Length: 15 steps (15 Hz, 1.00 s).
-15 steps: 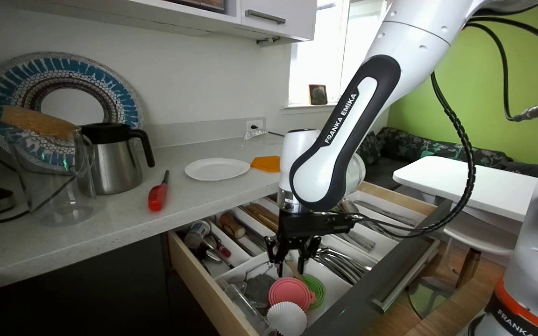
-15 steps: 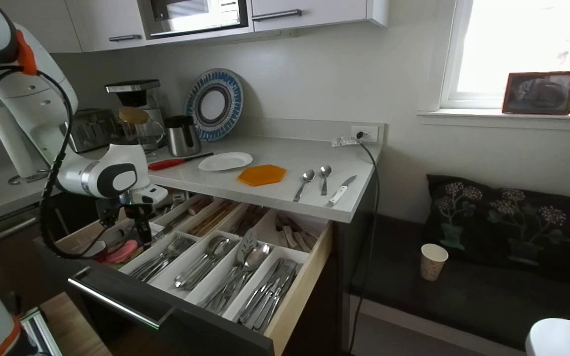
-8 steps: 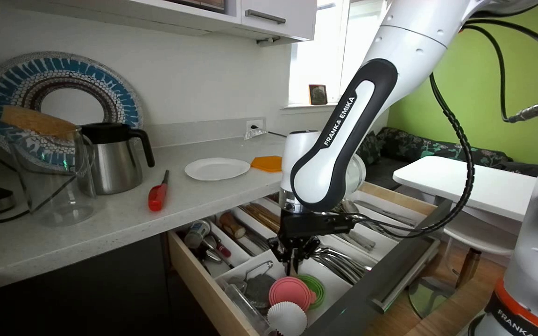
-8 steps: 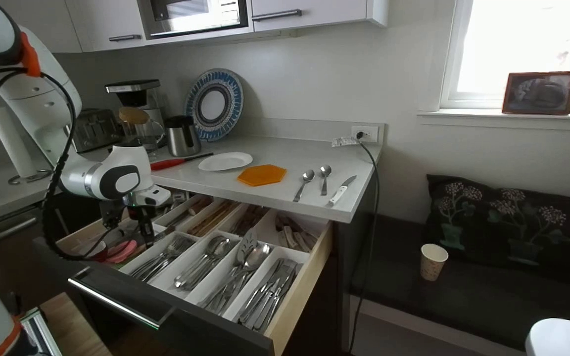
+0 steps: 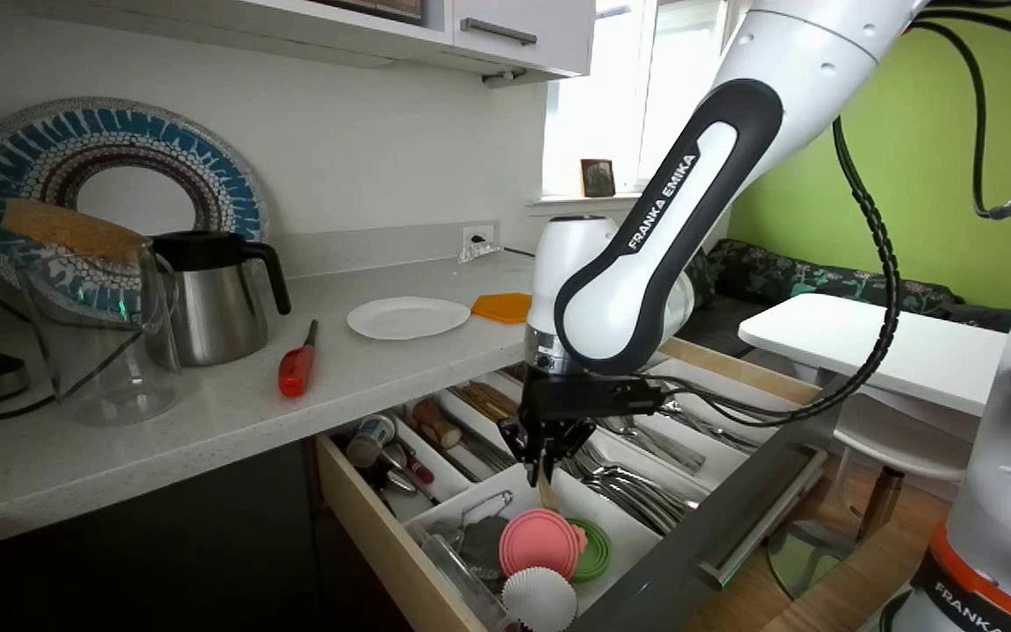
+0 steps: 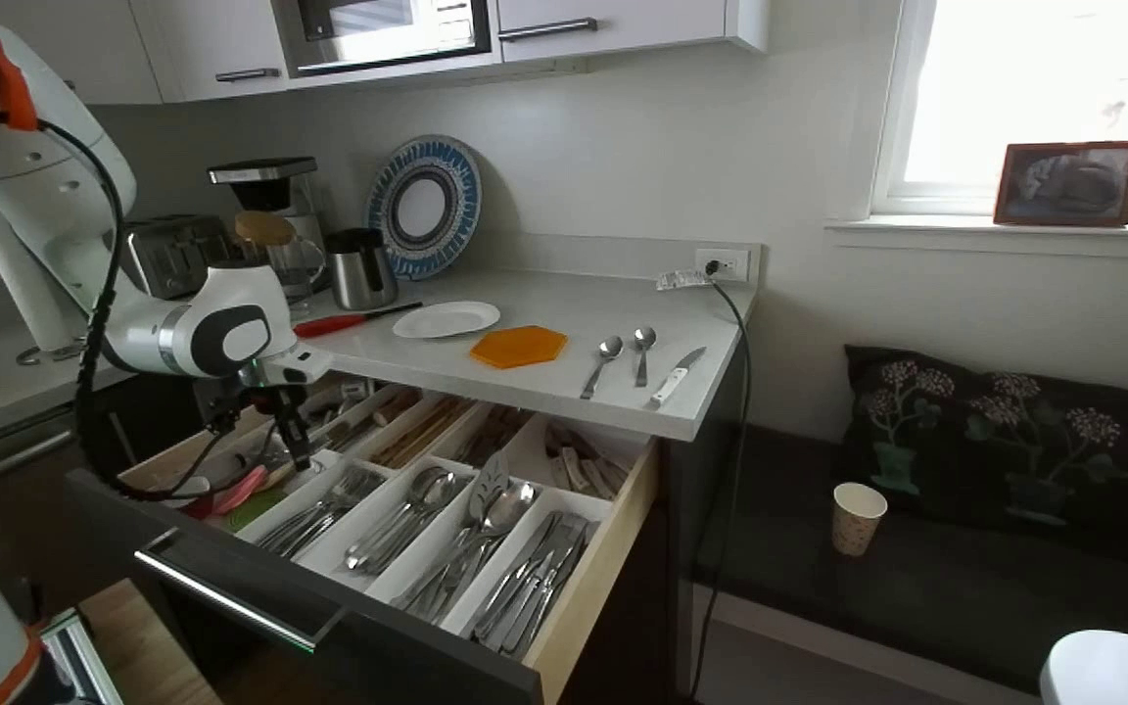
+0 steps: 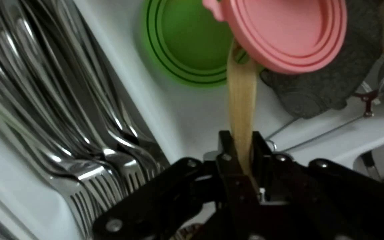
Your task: Remove the kitchen brush from the drawer and put it on the yellow trivet
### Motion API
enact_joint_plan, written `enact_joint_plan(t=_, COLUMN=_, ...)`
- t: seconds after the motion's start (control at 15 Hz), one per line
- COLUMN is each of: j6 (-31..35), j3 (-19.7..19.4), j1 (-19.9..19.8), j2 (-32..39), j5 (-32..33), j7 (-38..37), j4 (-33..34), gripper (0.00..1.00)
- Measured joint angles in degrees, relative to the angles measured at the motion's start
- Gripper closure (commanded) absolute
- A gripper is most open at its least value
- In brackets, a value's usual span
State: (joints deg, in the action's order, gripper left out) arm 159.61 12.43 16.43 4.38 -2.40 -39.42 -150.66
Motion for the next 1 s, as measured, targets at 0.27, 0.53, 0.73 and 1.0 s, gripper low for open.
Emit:
enact_joint_plan(t=0.27, j6=0.0, j3=-0.8, j1=-0.7, j2=-5.7, j5=9.3, j7=-5.2, j4=-0.7, gripper=0.96)
enact_joint_plan(t=0.53, j6=-0.4, j3=-1.0, j1=-2.3, j2=-10.0, j5=18.1, j7=-11.2, j4=-0.7, gripper=0.96)
enact_joint_plan(t=0.73, j6=-7.3, j3=-0.3, j1=-3.7, j2=-12.9, j5=21.7, j7=-15.8, j4=1.0, gripper=0.96)
enact_joint_plan(t=1.0, j6=-22.8, j3=0.9, j1=-4.2, j2=-15.2, j5=21.2, j7=-17.6, j4=7.5, gripper=0.83)
